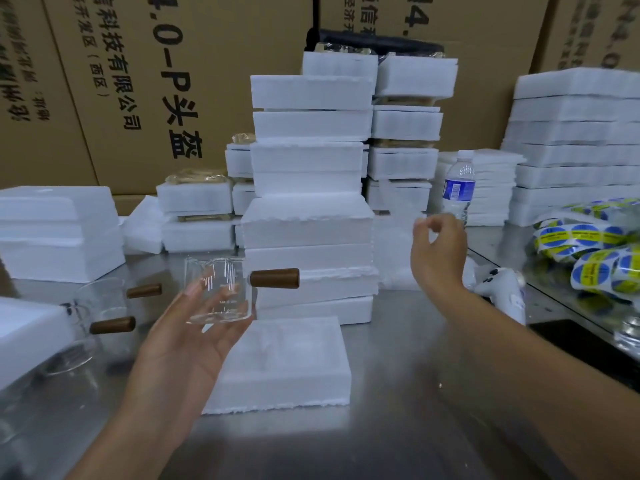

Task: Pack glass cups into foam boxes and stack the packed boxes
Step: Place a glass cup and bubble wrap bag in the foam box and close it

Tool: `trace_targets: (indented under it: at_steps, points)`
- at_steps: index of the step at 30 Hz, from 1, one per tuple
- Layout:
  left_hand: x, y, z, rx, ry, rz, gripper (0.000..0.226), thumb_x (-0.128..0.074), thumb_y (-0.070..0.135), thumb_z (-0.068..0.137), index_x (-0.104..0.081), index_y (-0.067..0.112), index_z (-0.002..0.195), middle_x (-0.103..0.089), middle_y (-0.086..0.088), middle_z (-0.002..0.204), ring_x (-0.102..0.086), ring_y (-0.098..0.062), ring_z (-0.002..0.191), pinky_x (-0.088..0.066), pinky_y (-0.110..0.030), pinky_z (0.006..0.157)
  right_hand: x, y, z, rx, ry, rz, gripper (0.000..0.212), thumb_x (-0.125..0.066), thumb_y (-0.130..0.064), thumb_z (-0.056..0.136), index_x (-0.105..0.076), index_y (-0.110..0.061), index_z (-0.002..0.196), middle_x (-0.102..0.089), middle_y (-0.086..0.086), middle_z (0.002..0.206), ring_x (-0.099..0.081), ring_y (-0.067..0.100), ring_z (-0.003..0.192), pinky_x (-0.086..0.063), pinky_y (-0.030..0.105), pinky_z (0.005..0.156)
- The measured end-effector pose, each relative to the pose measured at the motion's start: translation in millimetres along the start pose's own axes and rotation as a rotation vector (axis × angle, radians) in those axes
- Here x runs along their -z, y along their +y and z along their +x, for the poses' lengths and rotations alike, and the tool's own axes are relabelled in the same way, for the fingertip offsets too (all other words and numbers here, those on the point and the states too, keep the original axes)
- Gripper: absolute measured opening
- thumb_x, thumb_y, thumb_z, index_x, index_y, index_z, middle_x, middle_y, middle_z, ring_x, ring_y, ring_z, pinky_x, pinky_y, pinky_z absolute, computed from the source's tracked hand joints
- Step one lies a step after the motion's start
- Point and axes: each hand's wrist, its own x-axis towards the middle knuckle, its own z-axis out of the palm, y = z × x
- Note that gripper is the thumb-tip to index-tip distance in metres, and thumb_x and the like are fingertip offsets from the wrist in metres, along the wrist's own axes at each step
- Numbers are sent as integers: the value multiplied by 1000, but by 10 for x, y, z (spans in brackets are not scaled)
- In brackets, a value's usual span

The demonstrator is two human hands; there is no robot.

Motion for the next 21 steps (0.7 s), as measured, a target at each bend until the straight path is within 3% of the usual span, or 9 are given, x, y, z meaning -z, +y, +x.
trace_targets:
  at_steps: [5,7,9,11,13,16,19,21]
  points:
    - [22,70,-7,-19,-39,-39,26,-52,33,88,-75,24,82,-72,0,96,-70,-16,90,-53,-40,89,257,-572,-321,365,21,301,5,-47,-16,92,-45,-16,88,-52,2,96,-48,14,94,-34,11,84]
    - [37,107,-8,-24,-55,-81,27,-51,36,90,-76,24,89,-70,1,103,-68,-14,94,-53,-37,89,316,-739,-545,526,-48,315,5,-51,-18,89,-48,-17,85,-52,2,98,-49,10,98,-35,17,89]
    - [54,155,-6,-22,-57,-143,25,-62,38,82,-73,23,98,-68,1,108,-66,-15,100,-54,-33,87,330,-850,-811,621,-175,288,4,-53,-21,86,-52,-18,84,-54,0,99,-50,10,102,-38,33,95]
    - [71,206,-3,-27,-47,-226,46,-81,38,66,-67,18,105,-66,0,109,-62,-17,109,-54,-33,87,315,-905,-1083,664,-363,201,7,-54,-22,86,-55,-16,83,-58,-1,101,-50,9,104,-34,44,101]
    - [83,245,-3,-47,-38,-269,68,-87,39,57,-58,16,114,-64,0,112,-60,-18,114,-53,-32,90,282,-938,-1318,680,-581,69,5,-54,-22,89,-56,-17,88,-59,-3,105,-48,8,106,-21,41,112]
    - [115,287,-8,-80,-79,-259,64,-82,41,63,-56,15,115,-68,0,107,-65,-18,106,-53,-30,91,198,-936,-1589,747,-863,-105,10,-46,-23,96,-53,-18,100,-55,-4,114,-44,11,110,-7,32,116]
    - [155,315,-18,-75,-92,-238,60,-83,43,62,-59,16,110,-69,0,104,-66,-18,104,-52,-28,91,154,-883,-1734,762,-986,-181,20,-41,-32,98,-51,-19,109,-53,-3,120,-45,15,113,-8,35,116]
    - [162,312,-31,-71,-85,-214,50,-77,44,68,-63,17,107,-68,0,104,-66,-18,104,-53,-28,90,172,-830,-1721,748,-981,-129,28,-41,-41,97,-49,-22,117,-50,-7,127,-43,11,118,-7,32,116]
